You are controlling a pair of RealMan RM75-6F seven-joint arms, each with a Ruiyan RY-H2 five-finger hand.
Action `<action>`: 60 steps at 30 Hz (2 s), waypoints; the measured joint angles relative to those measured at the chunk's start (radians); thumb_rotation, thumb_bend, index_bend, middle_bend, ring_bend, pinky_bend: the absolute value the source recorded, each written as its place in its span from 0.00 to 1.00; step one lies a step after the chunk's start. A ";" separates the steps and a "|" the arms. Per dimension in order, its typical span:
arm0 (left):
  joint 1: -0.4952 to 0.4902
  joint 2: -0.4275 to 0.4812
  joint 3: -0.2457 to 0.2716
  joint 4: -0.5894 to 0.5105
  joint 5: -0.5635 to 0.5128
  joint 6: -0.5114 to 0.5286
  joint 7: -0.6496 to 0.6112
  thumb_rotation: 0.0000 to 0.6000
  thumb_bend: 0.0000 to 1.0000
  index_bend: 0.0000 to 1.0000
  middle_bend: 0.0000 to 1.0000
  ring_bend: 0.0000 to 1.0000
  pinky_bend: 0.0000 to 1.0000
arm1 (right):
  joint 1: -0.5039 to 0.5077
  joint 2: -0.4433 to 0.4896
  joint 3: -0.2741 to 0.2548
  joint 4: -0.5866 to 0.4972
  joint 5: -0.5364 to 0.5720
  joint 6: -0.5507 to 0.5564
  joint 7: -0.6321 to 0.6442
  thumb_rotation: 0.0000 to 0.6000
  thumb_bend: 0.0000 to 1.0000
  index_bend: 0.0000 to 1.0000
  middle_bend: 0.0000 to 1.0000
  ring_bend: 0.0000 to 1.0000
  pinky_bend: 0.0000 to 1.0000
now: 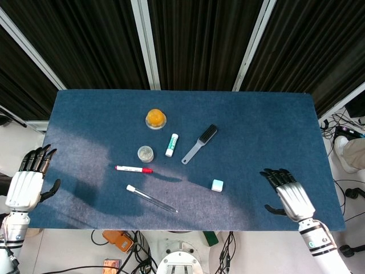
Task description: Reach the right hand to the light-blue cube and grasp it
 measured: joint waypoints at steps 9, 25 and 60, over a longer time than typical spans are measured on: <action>0.000 0.000 0.000 0.000 0.002 0.000 -0.003 1.00 0.33 0.07 0.00 0.00 0.08 | 0.035 -0.157 -0.014 0.064 -0.037 -0.024 0.016 1.00 0.27 0.29 0.24 0.24 0.18; -0.001 0.001 0.000 0.001 -0.003 -0.005 -0.001 1.00 0.33 0.08 0.00 0.00 0.08 | 0.093 -0.340 0.036 0.297 0.081 -0.081 0.142 1.00 0.27 0.41 0.26 0.27 0.18; -0.007 -0.001 0.002 0.009 -0.005 -0.018 0.012 1.00 0.33 0.08 0.00 0.00 0.08 | 0.218 -0.494 0.079 0.425 0.181 -0.183 0.176 1.00 0.27 0.49 0.26 0.27 0.18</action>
